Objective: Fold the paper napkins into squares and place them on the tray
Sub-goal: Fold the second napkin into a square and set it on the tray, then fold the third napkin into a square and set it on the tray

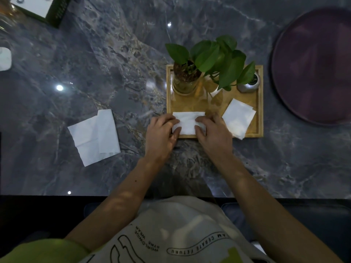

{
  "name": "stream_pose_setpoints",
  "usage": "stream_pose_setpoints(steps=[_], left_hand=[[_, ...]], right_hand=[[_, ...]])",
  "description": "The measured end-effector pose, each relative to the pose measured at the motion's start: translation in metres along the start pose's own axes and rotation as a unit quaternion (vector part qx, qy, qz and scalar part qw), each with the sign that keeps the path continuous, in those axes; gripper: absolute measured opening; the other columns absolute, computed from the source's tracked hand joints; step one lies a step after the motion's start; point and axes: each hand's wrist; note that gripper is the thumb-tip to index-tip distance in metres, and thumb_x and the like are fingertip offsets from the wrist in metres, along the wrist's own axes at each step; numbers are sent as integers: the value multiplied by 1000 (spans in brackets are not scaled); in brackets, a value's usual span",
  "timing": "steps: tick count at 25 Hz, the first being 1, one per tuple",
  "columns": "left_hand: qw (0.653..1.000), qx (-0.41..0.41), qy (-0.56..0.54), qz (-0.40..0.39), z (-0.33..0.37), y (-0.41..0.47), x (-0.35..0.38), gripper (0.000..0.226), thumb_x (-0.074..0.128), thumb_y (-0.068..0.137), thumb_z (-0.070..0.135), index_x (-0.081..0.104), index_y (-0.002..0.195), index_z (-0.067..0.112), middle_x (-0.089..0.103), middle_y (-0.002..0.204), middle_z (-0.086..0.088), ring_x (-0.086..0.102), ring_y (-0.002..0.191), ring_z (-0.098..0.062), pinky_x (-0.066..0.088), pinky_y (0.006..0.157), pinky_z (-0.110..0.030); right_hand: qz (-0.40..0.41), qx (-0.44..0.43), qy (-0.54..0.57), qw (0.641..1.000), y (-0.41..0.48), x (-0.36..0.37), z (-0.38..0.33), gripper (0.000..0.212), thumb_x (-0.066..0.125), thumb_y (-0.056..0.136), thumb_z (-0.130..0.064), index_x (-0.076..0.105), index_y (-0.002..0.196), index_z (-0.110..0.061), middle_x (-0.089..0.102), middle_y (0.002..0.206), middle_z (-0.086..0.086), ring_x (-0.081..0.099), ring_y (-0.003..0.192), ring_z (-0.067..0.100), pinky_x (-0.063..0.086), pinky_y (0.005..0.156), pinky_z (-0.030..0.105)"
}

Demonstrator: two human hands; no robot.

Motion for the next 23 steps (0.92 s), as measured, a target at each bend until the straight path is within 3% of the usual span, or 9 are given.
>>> stream_pose_setpoints(steps=[8, 11, 14, 16, 20, 23], left_hand=[[999, 34, -9, 10, -4, -5, -8, 24, 60, 92, 30, 71, 108, 16, 66, 118, -3, 58, 105, -26, 47, 85, -43], [996, 36, -53, 61, -11, -14, -24, 19, 63, 90, 20, 71, 105, 12, 67, 111, -7, 61, 99, -23, 49, 82, -38], [989, -36, -106, 100, -29, -32, -55, 18, 64, 88, 14, 70, 105, 12, 67, 105, -6, 61, 93, -15, 48, 82, -22], [978, -97, -130, 128, -46, -44, -73, 17, 62, 88, 14, 69, 103, 13, 68, 101, -6, 62, 88, -14, 48, 78, -21], [961, -185, -129, 162, -96, -62, -110, 17, 66, 89, 15, 68, 105, 12, 68, 104, -5, 59, 85, -12, 40, 73, -11], [958, -206, -125, 156, -134, -68, -129, 22, 68, 88, 17, 66, 109, 12, 67, 111, -6, 60, 89, -16, 49, 75, -24]], right_hand=[[-13, 2, 11, 1000, 1, -1, -3, 30, 59, 92, -33, 63, 118, -20, 55, 122, 9, 57, 107, 27, 53, 82, 40], [2, -1, 65, 998, 0, -2, -18, 29, 61, 91, -30, 61, 118, -19, 57, 115, 6, 59, 99, 22, 49, 78, 34], [2, -46, 98, 994, -3, 3, -49, 26, 63, 90, -24, 61, 115, -17, 59, 102, 4, 57, 91, 19, 45, 73, 33], [-16, -73, 99, 992, -4, 11, -71, 25, 63, 90, -22, 61, 114, -16, 59, 98, 3, 56, 85, 17, 46, 72, 32], [-64, -127, 88, 986, -12, 40, -122, 27, 64, 90, -27, 61, 116, -17, 62, 104, 3, 58, 88, 14, 48, 74, 29], [-99, -135, 75, 983, -13, 60, -154, 31, 64, 90, -31, 60, 117, -16, 62, 111, 5, 59, 96, 17, 52, 80, 36]])
Point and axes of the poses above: each hand's wrist, its own y-axis towards the middle knuckle, its own x-axis out of the palm, z = x × y
